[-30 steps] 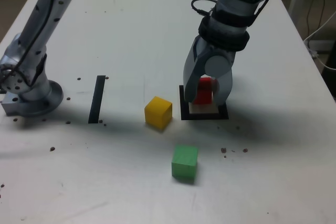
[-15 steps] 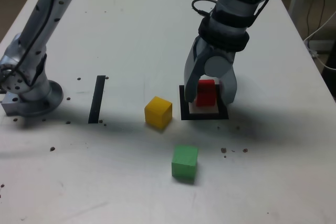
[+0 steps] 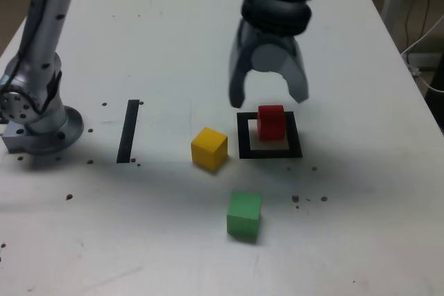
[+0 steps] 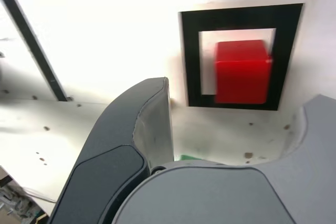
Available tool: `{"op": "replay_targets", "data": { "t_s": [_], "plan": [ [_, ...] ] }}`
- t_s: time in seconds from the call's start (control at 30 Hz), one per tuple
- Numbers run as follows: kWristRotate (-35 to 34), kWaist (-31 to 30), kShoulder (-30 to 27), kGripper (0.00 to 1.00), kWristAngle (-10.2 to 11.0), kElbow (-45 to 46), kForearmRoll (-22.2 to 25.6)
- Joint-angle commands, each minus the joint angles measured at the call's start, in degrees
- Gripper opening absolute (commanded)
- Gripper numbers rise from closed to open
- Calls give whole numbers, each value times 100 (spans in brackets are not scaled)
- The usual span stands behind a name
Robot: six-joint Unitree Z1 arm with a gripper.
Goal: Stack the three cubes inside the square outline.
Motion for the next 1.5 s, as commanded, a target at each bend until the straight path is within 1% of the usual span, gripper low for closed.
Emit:
{"op": "replay_targets", "data": {
  "t_s": [0.0, 0.27, 0.5, 0.7, 0.9, 1.0, 1.23, 1.37, 1.47],
  "plan": [
    [-13, -16, -204, 100, 15, 187, 12],
    [-14, -313, -774, 100, 199, 798, -50],
    [-35, -546, -1028, 100, 211, 1211, -141],
    [25, -747, -1047, 100, 222, 1457, -291],
    [254, -976, -1050, 99, 322, 1783, -494],
    [384, -1063, -1026, 98, 347, 2012, -668],
    [586, -1213, -877, 94, 327, 2491, -1187],
    [640, -1270, -804, 91, 298, 2587, -1324],
    [655, -1315, -721, 87, 276, 2588, -1368]
  ]
}}
